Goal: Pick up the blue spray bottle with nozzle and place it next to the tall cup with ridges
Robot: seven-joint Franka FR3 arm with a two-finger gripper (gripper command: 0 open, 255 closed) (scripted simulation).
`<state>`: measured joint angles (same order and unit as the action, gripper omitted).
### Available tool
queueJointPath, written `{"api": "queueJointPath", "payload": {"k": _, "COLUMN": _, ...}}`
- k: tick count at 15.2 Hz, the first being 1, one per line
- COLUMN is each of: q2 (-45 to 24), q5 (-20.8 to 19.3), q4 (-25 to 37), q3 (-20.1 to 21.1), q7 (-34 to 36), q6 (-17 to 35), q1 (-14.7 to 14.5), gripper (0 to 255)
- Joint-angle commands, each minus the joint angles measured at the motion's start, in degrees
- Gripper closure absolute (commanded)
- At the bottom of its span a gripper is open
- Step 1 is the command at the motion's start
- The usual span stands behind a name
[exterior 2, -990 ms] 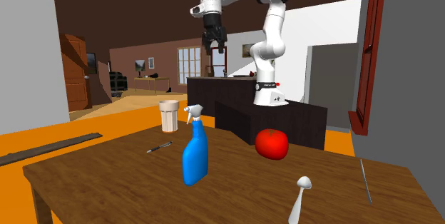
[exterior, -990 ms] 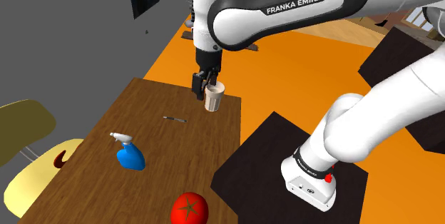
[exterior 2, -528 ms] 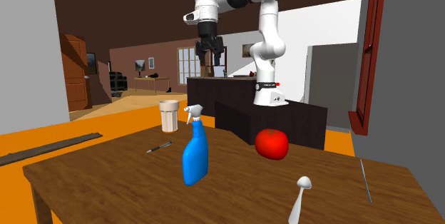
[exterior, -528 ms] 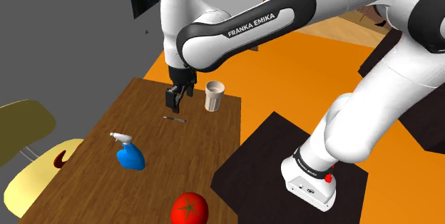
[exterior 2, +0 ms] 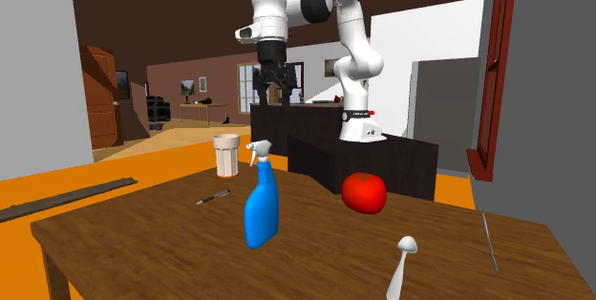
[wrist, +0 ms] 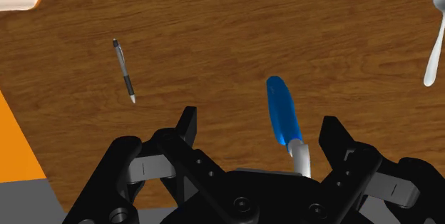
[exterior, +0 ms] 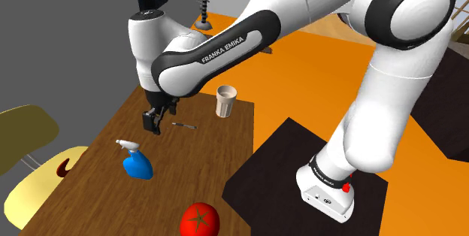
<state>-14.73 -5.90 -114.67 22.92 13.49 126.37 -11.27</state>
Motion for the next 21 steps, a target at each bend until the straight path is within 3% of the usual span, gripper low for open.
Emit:
{"api": "queueJointPath", "payload": {"k": 1, "q2": -4.85, "q5": -2.44, "q4": 4.07, "q3": -0.17, "q7": 1.63, "q6": 0.63, "q1": -1.63, "gripper": 0}}
{"api": "queueJointPath", "payload": {"k": 9, "q2": -20.98, "q5": -8.76, "q4": 21.04, "q3": -1.89, "q7": 4.82, "q6": -0.21, "q1": -8.72, "gripper": 0}}
{"api": "queueJointPath", "payload": {"k": 16, "q2": -24.45, "q5": -10.09, "q4": 20.49, "q3": -2.94, "q7": 5.59, "q6": 3.71, "q1": -9.41, "gripper": 0}}
{"api": "queueJointPath", "payload": {"k": 21, "q2": -24.45, "q5": -10.09, "q4": 20.49, "q3": -2.94, "q7": 5.59, "q6": 3.71, "q1": -9.41, "gripper": 0}}
